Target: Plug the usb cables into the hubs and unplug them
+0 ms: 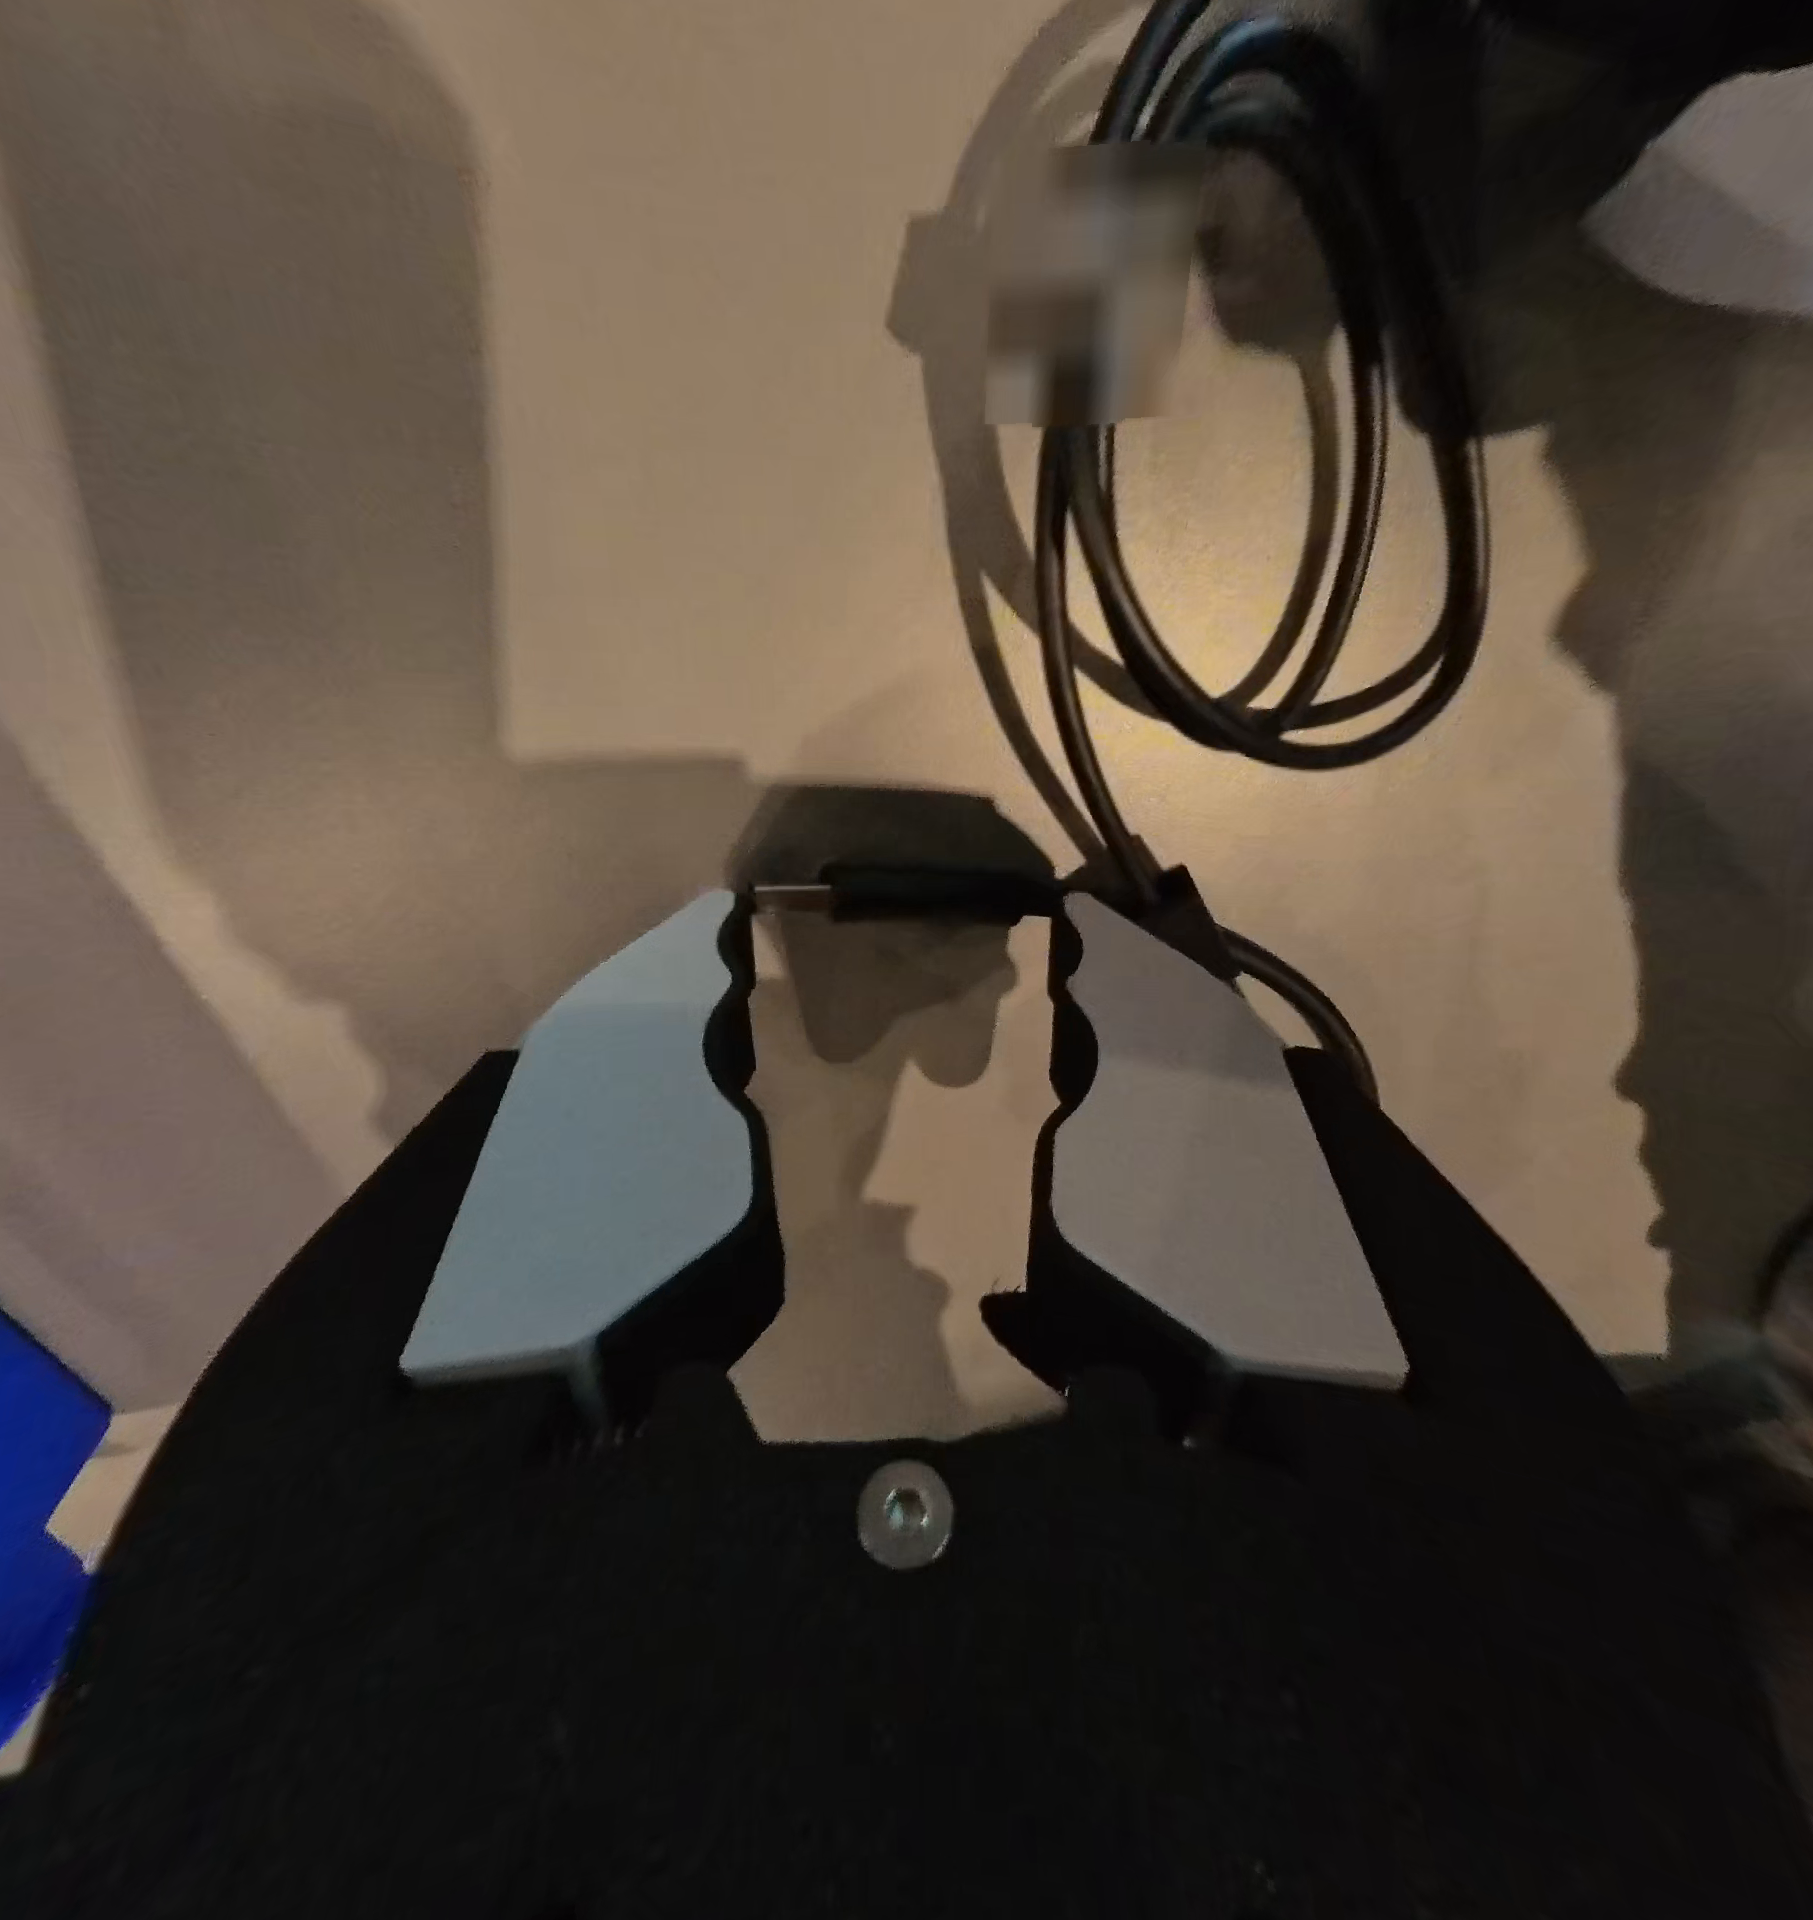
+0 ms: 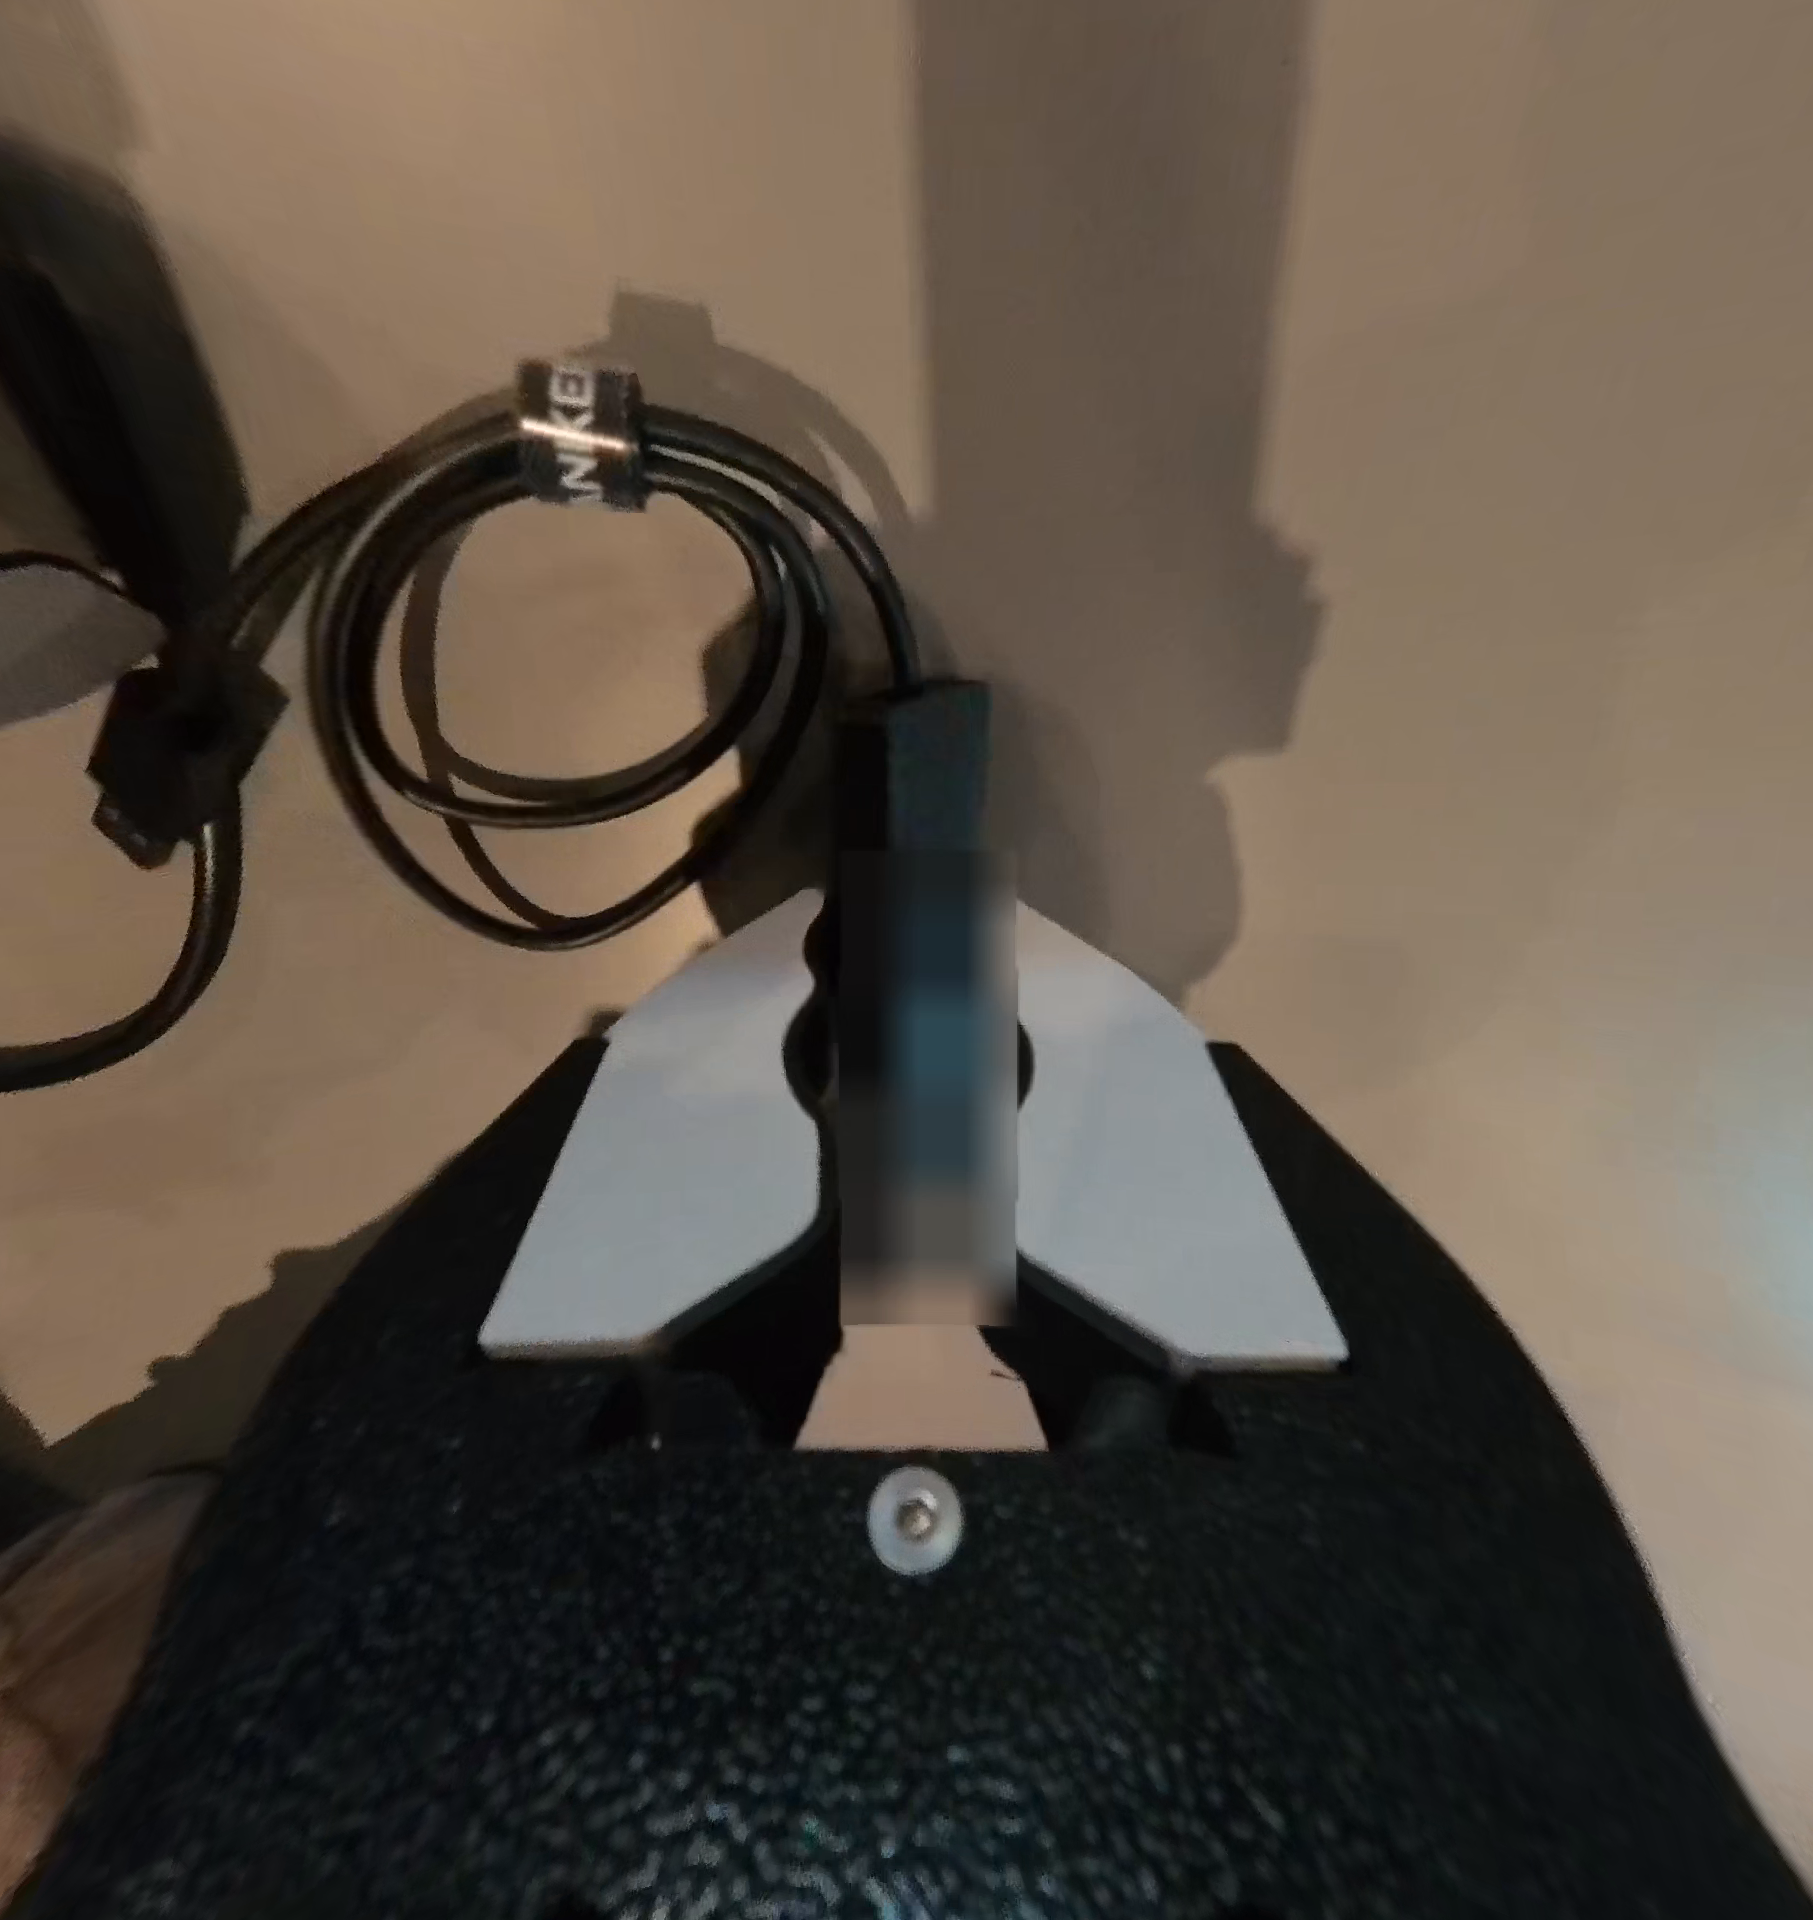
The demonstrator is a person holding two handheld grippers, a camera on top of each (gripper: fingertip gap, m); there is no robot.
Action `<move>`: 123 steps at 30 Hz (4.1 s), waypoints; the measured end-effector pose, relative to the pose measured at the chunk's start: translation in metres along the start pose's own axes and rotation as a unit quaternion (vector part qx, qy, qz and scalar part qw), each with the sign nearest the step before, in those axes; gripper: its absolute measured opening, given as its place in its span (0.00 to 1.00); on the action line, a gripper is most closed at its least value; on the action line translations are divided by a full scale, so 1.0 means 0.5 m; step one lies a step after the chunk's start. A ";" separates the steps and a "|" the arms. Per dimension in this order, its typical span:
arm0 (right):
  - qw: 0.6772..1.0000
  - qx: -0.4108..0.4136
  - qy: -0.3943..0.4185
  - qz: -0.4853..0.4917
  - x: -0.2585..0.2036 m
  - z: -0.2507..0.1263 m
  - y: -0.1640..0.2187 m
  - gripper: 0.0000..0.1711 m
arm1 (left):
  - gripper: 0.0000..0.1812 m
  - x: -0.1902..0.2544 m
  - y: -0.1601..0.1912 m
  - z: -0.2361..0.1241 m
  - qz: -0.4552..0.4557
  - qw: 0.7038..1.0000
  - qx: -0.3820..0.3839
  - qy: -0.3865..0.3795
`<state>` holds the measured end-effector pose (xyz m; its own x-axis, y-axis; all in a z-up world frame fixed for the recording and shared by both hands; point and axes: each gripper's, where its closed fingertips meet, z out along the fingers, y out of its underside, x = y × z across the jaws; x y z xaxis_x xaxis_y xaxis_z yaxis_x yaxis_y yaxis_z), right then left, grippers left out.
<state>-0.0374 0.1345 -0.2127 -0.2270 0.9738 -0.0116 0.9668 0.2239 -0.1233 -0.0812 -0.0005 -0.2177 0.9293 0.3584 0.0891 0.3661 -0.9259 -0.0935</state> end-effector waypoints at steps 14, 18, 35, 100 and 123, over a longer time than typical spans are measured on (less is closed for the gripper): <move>0.933 0.318 -0.164 -0.031 -0.073 -0.210 -0.071 0.10 | 0.26 -0.043 0.049 -0.016 0.104 0.994 0.019 0.027; 0.915 0.342 -0.205 -0.063 -0.102 -0.220 -0.092 0.09 | 0.00 -0.053 0.030 -0.032 0.158 0.985 0.074 0.015; 0.878 0.426 -0.207 -0.068 -0.093 -0.278 -0.092 0.08 | 0.39 0.163 0.115 -0.124 0.161 0.958 0.170 0.164; 0.681 0.537 -0.330 -0.373 -0.356 -0.390 -0.126 0.10 | 0.05 0.100 0.067 -0.358 0.287 0.789 0.528 0.123; 0.958 0.258 -0.126 -0.006 -0.006 -0.113 -0.018 0.17 | 0.05 0.008 0.124 -0.468 0.379 0.726 0.573 0.038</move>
<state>-0.0386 0.1316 -0.1553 -0.3225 0.9162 -0.2380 0.7921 0.1235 -0.5978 -0.0661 -0.0845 0.0091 0.8957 -0.2487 -0.3686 -0.4081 -0.1306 -0.9035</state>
